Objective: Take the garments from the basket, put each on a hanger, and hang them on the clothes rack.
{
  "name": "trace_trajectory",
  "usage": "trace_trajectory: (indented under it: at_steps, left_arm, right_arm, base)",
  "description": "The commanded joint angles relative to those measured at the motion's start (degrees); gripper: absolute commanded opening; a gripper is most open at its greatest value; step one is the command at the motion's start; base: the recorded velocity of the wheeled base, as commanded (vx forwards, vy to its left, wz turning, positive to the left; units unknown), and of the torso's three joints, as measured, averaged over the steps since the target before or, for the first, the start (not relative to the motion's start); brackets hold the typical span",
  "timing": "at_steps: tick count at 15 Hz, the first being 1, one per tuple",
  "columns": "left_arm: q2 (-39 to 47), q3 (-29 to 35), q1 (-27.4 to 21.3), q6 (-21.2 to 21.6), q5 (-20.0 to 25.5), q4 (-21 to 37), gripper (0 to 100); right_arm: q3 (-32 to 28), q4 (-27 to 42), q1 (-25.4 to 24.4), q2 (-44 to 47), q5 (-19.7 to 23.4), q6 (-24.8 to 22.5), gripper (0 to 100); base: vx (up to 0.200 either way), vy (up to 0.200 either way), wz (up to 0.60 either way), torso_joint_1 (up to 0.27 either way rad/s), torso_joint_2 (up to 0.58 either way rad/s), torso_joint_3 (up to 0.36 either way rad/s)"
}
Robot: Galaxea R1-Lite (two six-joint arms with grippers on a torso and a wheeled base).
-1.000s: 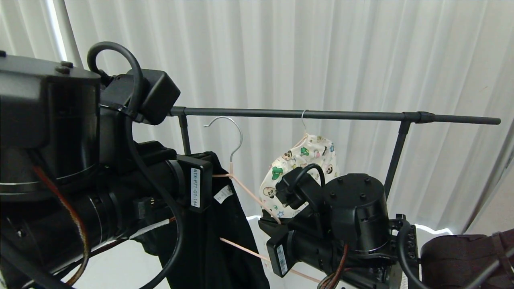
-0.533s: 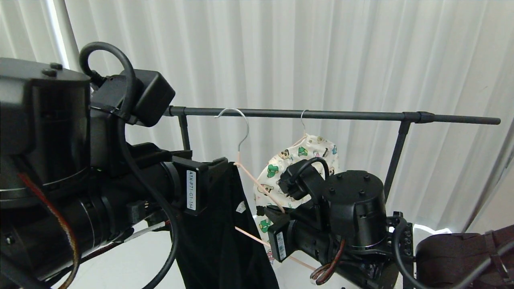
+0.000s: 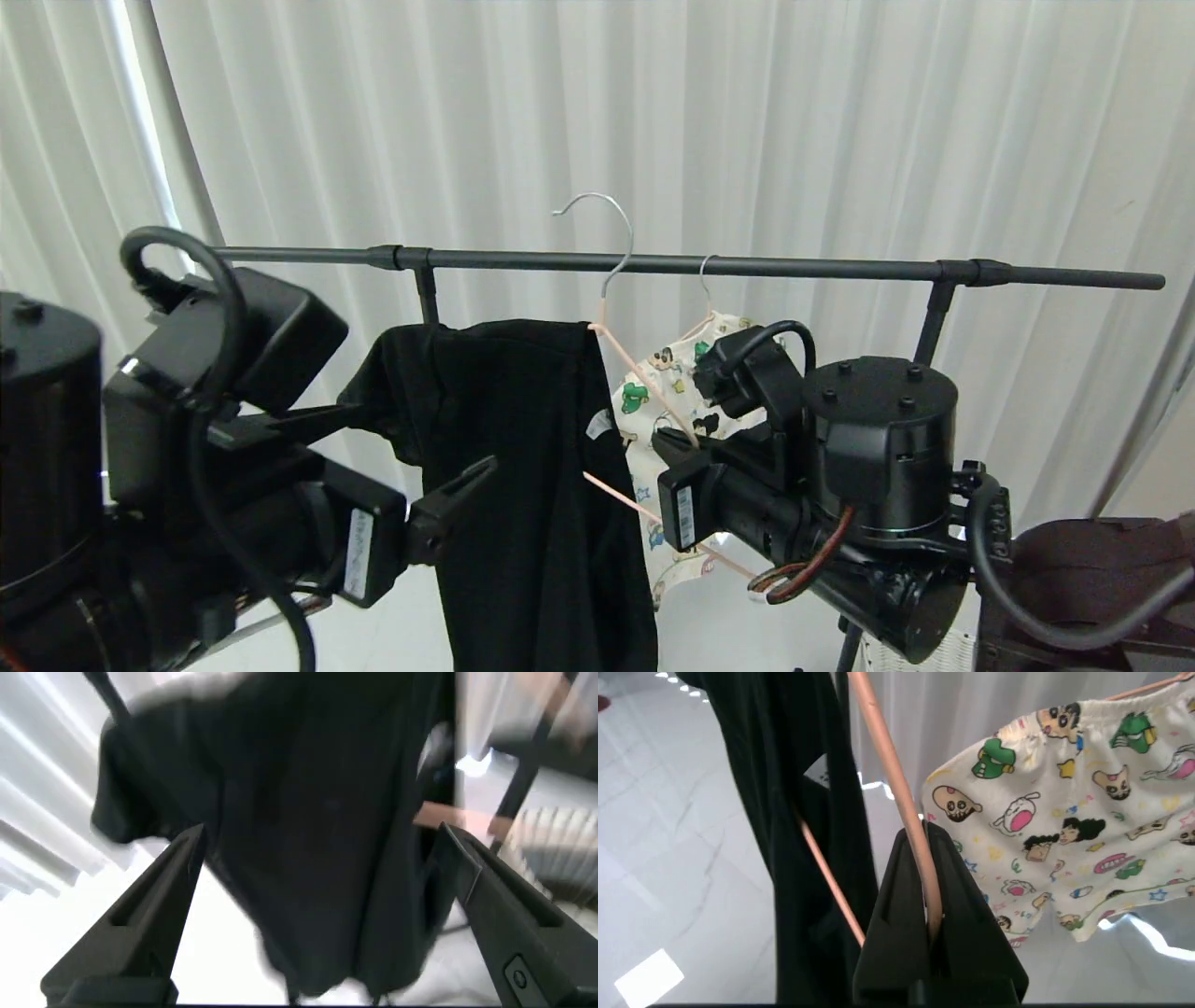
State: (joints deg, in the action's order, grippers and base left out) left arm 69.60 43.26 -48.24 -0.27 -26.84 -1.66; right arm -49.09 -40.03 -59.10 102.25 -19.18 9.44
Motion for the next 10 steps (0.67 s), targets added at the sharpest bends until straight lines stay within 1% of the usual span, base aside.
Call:
trace_trajectory:
  at_steps: [1,2,3,5,8,9,10]
  left_arm:
    - [-9.74,-6.0,-0.1,2.2,5.66,-0.1,100]
    - [-11.76,-6.7,-0.1,3.52,7.42,-0.1,100]
    - [-15.02,-7.67,1.04,7.65,10.23,-0.1,100]
    - [-16.42,-7.23,2.8,11.17,14.63,-0.19,100]
    - [-14.93,-3.89,3.15,15.47,22.36,-0.28,100]
    - [-14.31,-3.19,3.15,16.7,24.29,-0.54,100]
    - [-13.87,-3.54,3.15,17.58,25.26,-1.33,100]
  right_arm:
    - [4.0,-1.54,-0.05,-4.17,0.02,-1.44,0]
    - [5.76,-2.94,-0.14,-4.87,0.1,-2.49,0]
    - [10.16,-7.43,-0.05,-6.19,0.63,-4.95,0]
    - [15.61,-13.23,-1.19,-7.95,0.89,-8.64,0]
    - [22.2,-15.95,-4.97,-11.2,1.07,-10.14,0]
    - [24.22,-16.92,-6.03,-11.73,1.07,-10.23,0]
    - [25.89,-18.06,-6.82,-12.17,1.07,-10.31,0]
  base:
    - [0.0,0.0,0.0,0.0,0.0,0.0]
    - [0.0,0.0,0.0,0.0,0.0,0.0]
    - [0.0,0.0,0.0,0.0,0.0,0.0]
    - [0.0,0.0,0.0,0.0,0.0,0.0]
    - [0.0,0.0,0.0,0.0,0.0,0.0]
    - [0.0,0.0,0.0,0.0,0.0,0.0]
    - [0.0,0.0,0.0,0.0,0.0,0.0]
